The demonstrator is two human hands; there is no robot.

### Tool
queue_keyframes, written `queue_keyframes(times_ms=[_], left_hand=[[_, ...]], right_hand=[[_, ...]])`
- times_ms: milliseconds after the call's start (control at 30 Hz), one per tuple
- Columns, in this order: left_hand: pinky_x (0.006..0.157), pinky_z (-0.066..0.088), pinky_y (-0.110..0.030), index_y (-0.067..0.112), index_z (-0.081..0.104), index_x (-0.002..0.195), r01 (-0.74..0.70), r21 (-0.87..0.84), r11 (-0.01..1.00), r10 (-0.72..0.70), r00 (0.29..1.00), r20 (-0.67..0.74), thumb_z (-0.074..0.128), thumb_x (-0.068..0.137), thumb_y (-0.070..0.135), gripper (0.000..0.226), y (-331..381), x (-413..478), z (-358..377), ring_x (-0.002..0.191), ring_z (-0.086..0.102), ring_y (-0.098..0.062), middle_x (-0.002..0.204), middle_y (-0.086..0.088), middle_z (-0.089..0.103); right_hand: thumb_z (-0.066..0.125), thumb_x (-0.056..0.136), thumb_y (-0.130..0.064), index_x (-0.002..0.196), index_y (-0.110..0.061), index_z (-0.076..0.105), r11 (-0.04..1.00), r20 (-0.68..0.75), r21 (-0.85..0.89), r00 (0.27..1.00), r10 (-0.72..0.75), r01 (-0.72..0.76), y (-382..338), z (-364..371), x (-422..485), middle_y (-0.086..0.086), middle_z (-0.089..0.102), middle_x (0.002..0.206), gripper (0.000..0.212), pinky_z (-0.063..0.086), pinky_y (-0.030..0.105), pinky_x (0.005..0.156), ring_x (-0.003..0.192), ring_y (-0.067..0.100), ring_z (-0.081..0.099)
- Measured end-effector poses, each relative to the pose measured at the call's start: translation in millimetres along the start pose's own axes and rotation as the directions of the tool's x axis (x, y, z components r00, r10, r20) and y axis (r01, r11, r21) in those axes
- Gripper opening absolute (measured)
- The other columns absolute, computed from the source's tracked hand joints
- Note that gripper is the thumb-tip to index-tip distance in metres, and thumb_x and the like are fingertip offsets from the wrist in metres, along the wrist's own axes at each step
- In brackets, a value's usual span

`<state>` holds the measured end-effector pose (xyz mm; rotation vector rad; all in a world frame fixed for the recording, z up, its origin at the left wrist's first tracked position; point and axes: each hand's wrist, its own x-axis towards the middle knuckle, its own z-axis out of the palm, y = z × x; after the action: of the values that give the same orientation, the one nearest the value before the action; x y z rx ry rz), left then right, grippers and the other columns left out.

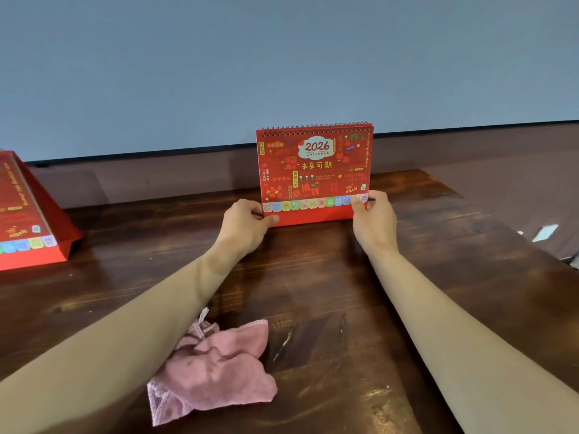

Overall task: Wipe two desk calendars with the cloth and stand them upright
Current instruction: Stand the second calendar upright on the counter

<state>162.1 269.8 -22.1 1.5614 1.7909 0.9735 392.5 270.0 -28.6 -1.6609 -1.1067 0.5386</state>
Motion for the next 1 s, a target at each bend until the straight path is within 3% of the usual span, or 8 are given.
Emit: queue_keyframes(times_ms=[400, 600, 767, 867, 1000], left_hand=[[0.089, 0.058, -0.03, 0.018, 0.07, 0.116, -0.058, 0.007, 0.998, 0.058, 0.998, 0.009, 0.081, 0.092, 0.034, 0.031, -3, -9, 1, 0.107, 0.067, -0.014, 0.125, -0.001, 0.07], [0.057, 0.058, -0.018, 0.021, 0.063, 0.14, -0.03, 0.008, 1.0, 0.03, 0.999, 0.039, 0.082, 0.088, 0.045, 0.06, -7, -4, 1, 0.088, 0.078, -0.017, 0.125, -0.002, 0.072], [0.093, 0.059, -0.033, 0.018, 0.062, 0.142, -0.038, 0.026, 0.999, 0.037, 0.997, 0.065, 0.079, 0.094, 0.037, 0.055, -6, -3, 3, 0.107, 0.07, -0.014, 0.131, -0.003, 0.072], [0.084, 0.062, -0.03, 0.018, 0.061, 0.137, -0.011, 0.0, 1.0, 0.011, 0.995, 0.103, 0.08, 0.092, 0.041, 0.053, -4, -6, -1, 0.101, 0.075, -0.017, 0.121, -0.004, 0.076], [0.088, 0.053, -0.028, 0.015, 0.054, 0.137, 0.033, -0.002, 0.999, -0.033, 0.994, 0.1, 0.078, 0.095, 0.04, 0.055, 0, -18, -16, 0.112, 0.064, -0.014, 0.122, 0.002, 0.066]], right_hand=[[0.057, 0.106, -0.033, 0.146, -0.02, 0.053, 0.995, 0.004, -0.104, 1.0, 0.004, -0.003, -3, 1, 2, 0.005, 0.059, 0.146, 0.041, 0.05, 0.041, 0.108, 0.135, 0.022, 0.057], [0.057, 0.106, -0.029, 0.151, -0.023, 0.052, 0.993, 0.027, -0.115, 0.999, 0.02, -0.017, -4, -1, 4, 0.005, 0.057, 0.148, 0.045, 0.05, 0.044, 0.11, 0.138, 0.022, 0.055], [0.063, 0.104, -0.027, 0.154, -0.023, 0.045, 0.995, 0.026, -0.096, 0.999, 0.039, -0.036, -3, 0, 1, 0.005, 0.055, 0.15, 0.053, 0.049, 0.046, 0.11, 0.14, 0.024, 0.053], [0.065, 0.102, -0.022, 0.153, -0.02, 0.042, 0.995, -0.032, -0.046, 0.996, 0.085, -0.087, -8, -3, -7, 0.008, 0.053, 0.149, 0.056, 0.049, 0.041, 0.108, 0.137, 0.024, 0.055], [0.067, 0.1, -0.02, 0.134, -0.021, 0.049, 0.999, -0.053, -0.032, 0.998, 0.024, -0.026, -12, -3, -40, 0.006, 0.052, 0.137, 0.039, 0.05, 0.038, 0.103, 0.123, 0.023, 0.06]])
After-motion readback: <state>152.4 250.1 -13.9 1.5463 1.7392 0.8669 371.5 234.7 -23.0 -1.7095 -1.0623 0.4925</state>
